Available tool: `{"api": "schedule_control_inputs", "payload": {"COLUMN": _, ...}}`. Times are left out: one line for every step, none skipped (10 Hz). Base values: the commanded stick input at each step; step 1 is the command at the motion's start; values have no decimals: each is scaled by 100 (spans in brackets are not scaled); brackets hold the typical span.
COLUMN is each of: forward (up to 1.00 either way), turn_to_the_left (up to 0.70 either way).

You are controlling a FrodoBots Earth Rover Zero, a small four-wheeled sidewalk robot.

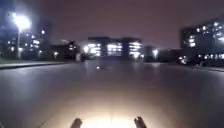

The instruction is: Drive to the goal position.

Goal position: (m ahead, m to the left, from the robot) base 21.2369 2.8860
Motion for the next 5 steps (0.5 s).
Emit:
{"api": "schedule_control_inputs", "payload": {"forward": 100, "turn_to_the_left": -39}}
{"api": "schedule_control_inputs", "payload": {"forward": 100, "turn_to_the_left": -40}}
{"api": "schedule_control_inputs", "payload": {"forward": 100, "turn_to_the_left": -40}}
{"api": "schedule_control_inputs", "payload": {"forward": 100, "turn_to_the_left": -27}}
{"api": "schedule_control_inputs", "payload": {"forward": 100, "turn_to_the_left": 0}}
